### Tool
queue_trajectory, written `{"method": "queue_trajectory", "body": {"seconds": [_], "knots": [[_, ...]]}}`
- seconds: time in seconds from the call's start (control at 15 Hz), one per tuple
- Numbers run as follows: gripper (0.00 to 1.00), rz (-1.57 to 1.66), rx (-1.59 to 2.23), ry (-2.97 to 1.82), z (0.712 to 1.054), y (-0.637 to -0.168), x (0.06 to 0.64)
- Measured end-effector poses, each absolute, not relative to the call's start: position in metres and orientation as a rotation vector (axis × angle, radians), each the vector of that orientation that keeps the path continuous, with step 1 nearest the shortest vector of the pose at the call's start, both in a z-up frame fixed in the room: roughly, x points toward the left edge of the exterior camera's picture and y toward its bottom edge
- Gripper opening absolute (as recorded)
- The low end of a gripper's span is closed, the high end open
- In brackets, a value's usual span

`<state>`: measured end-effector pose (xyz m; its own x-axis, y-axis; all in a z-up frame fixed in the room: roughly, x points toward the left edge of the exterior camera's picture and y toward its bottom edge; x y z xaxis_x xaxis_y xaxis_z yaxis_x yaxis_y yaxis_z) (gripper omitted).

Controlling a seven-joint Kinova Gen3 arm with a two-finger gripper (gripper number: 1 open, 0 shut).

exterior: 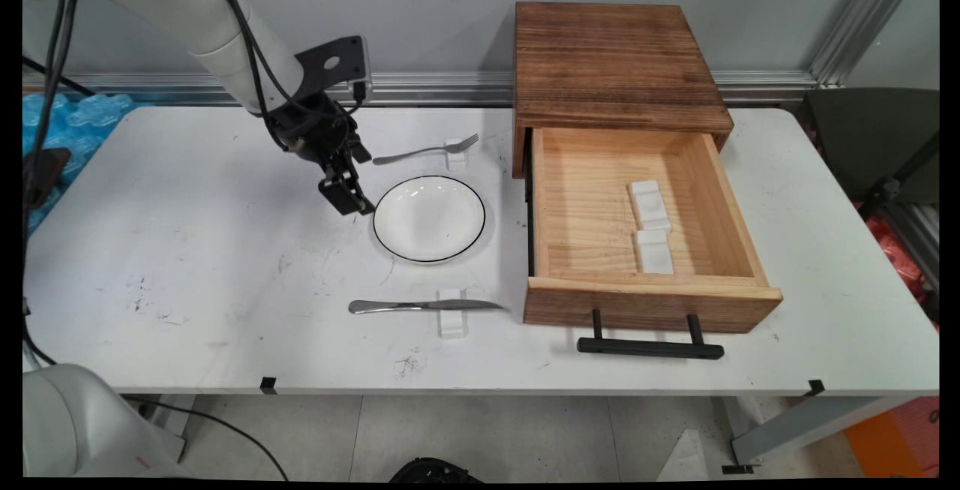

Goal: Pick up the knife from the right of the white plate

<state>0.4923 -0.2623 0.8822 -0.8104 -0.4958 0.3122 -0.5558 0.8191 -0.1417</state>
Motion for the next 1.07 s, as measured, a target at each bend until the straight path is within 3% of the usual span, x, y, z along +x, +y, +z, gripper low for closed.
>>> {"method": "queue_trajectory", "body": {"seconds": [0.6, 1.07], "knots": [[1.00, 0.219, 0.728, -2.719, 0.871, -0.233, 0.436], [1.00, 0.203, 0.687, -2.706, 0.846, -0.204, 0.426]]}}
